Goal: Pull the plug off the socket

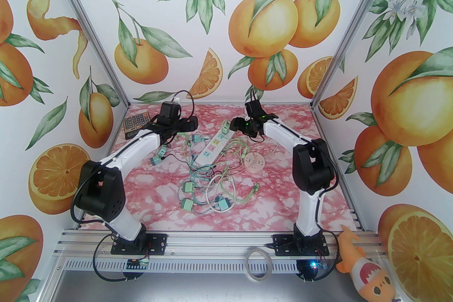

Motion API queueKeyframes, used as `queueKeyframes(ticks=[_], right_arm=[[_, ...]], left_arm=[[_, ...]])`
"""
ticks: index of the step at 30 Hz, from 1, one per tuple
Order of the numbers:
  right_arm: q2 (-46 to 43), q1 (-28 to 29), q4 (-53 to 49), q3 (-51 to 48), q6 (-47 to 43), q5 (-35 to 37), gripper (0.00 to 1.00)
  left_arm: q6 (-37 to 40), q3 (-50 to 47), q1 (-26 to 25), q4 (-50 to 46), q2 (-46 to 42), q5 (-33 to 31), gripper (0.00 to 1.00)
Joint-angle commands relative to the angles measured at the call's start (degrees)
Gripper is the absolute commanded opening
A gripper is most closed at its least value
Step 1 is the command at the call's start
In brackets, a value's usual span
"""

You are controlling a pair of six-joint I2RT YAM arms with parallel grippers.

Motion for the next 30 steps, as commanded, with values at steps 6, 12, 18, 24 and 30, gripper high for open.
queueKeyframes(ticks=[6,12,18,24,30], right_arm=[[-4.4,-1.2,2.6,-1.9,-0.4,2.9,1.0],[-5.2,-1.7,3.3,-3.3,-0.2,3.9,1.0],[-5.2,-2.4,2.3,-2.8,-0.2,3.5,1.0],[-6.6,-3.1,0.5,-2.9,-1.1,3.5,1.0],[-8.1,-3.6,-0.2,-4.5,-2.0,3.8,1.0]], left_arm=[[-0.6,4.3,-1.6,3.7,6.6,5.8,1.0],[1.7,4.9,-3.3,3.6,9.3,8.2,0.98],[7.1,9.9,-7.5,2.3,16.0,9.9,0.91],[10.5,16.8,-9.8,0.7,23.4,11.0,0.85],[11.2,21.2,-9.8,-0.4,26.3,10.8,0.83]])
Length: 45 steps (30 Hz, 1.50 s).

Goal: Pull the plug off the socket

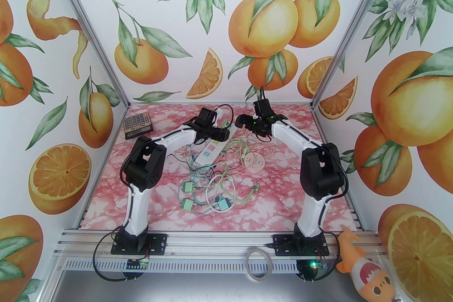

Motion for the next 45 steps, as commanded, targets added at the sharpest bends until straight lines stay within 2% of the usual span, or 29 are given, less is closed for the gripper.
queueKeyframes(ticks=[1,5,9,17,25,31,34,41,45], right_arm=[[-2.8,-0.5,-0.9,-1.5,-1.1,1.5,1.0],[-2.6,-0.7,-0.2,-2.4,-0.8,0.9,1.0],[-1.9,-0.7,0.3,-2.4,-0.5,0.5,1.0],[0.0,-0.7,0.6,-1.0,0.2,-0.8,1.0],[1.4,-0.7,0.3,0.1,0.6,-1.2,1.0],[1.4,-0.7,0.1,0.1,0.4,-0.6,1.0],[1.5,-0.6,0.1,0.1,0.4,-0.6,1.0],[2.1,-0.7,-0.1,0.6,0.5,-0.9,1.0],[2.2,-0.7,0.0,0.6,0.5,-1.0,1.0]], left_arm=[[1.7,3.5,0.4,-1.0,0.8,0.3,0.83],[1.6,3.8,0.6,-1.9,0.0,0.4,0.81],[0.2,-0.8,1.6,1.5,-5.5,-1.7,0.78],[-2.7,-3.0,8.0,1.8,-7.6,3.7,0.78],[-1.7,0.8,4.4,1.1,-4.9,5.1,0.77],[-2.6,2.2,1.4,2.1,-4.6,2.3,0.78],[-3.2,3.3,0.8,2.6,-3.6,4.4,0.78],[-3.3,5.0,0.1,1.9,-3.6,-0.1,0.77],[-1.1,8.2,0.1,-0.6,-1.9,3.8,0.76]])
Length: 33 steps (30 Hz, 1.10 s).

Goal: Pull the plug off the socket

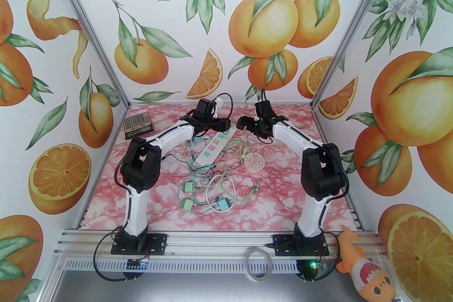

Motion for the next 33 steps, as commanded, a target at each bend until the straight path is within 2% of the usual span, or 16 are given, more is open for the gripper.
queueKeyframes(ticks=[1,12,21,26,29,33], right_arm=[[1.6,-0.2,0.0,1.7,0.4,-0.7,1.0],[1.4,-0.2,-0.6,2.4,0.3,-1.3,1.0],[1.5,-0.3,-0.5,2.5,0.5,-1.8,1.0],[3.0,-0.2,-0.2,3.8,1.3,-3.5,1.0],[5.2,-0.2,0.0,5.7,2.4,-6.4,0.98],[9.0,-0.3,-0.2,8.9,4.0,-9.8,0.88]], left_arm=[[1.8,5.8,-0.3,-2.5,2.0,2.5,0.75],[5.2,13.4,-0.7,-8.7,12.0,2.4,0.69],[6.7,18.1,-0.7,-10.8,16.7,1.7,0.52],[6.7,18.1,-0.6,-10.8,16.8,1.8,0.26],[6.6,17.3,-0.7,-11.1,16.1,1.9,0.25],[6.0,14.4,-0.8,-9.9,13.8,2.0,0.26]])
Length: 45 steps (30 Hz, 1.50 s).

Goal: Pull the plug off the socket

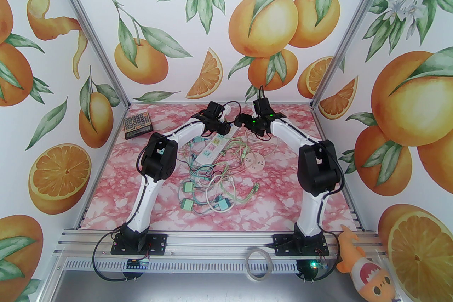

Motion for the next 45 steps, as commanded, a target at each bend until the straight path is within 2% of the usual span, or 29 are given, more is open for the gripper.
queueKeyframes(ticks=[1,3,6,8,10,15,19,21,26,28,30,36,37,38,42,45], right_arm=[[4.0,-0.3,0.4,3.5,2.3,-3.9,0.84],[5.9,-0.3,0.3,4.3,3.3,-4.5,0.7],[8.5,-0.5,0.1,6.5,4.8,-6.3,0.57],[10.3,-0.6,-0.2,7.6,5.3,-7.3,0.55],[12.2,-0.7,-1.3,9.0,5.5,-7.9,0.49],[14.6,-0.8,-1.6,10.2,6.0,-7.8,0.48],[15.4,-0.8,-1.8,10.6,6.0,-8.1,0.47],[17.3,-0.7,-2.1,11.7,5.9,-9.3,0.39],[18.3,-0.8,-2.2,12.2,5.8,-10.0,0.42],[18.7,-0.7,-2.3,12.5,5.8,-10.3,0.42],[19.1,-0.7,-2.3,12.8,5.7,-10.5,0.41],[20.5,-0.7,-4.7,14.0,4.6,-10.7,0.41],[20.7,-0.6,-5.5,14.2,4.3,-10.4,0.4],[20.8,-0.5,-6.0,14.2,4.0,-9.9,0.39],[20.5,-0.4,-8.6,13.8,2.2,-8.2,0.38],[20.6,-0.3,-10.6,13.6,0.6,-7.3,0.36]], left_arm=[[-0.5,-2.1,-0.3,0.2,-2.6,0.6,0.26],[-0.6,-2.9,-0.4,0.3,-3.3,0.5,0.26],[-0.8,-4.0,-0.6,0.5,-4.1,0.3,0.26],[-0.8,-4.3,-0.7,0.5,-4.4,0.4,0.26],[-0.9,-4.4,-0.8,0.5,-4.5,0.4,0.26],[-0.8,-4.1,-0.8,0.3,-4.0,0.8,0.28],[-0.6,-3.5,-0.8,-0.3,-3.3,1.3,0.33],[-0.2,-1.6,-0.8,-2.1,-1.5,1.7,0.38],[-0.6,-0.2,-0.8,-2.3,0.1,2.0,0.42],[-0.7,0.4,-0.8,-2.4,0.6,2.0,0.41],[-0.9,0.5,-0.7,-2.3,0.7,2.0,0.33],[-1.4,0.5,-0.8,-1.5,-0.5,2.1,0.24],[-1.5,0.6,-0.8,-1.5,-0.9,2.2,0.19],[-1.8,0.5,-0.9,-1.5,-1.4,2.1,0.17],[-2.8,0.1,-0.8,-0.8,-3.4,2.5,0.18],[-5.5,0.0,-0.4,0.5,-4.1,6.3,0.17]])
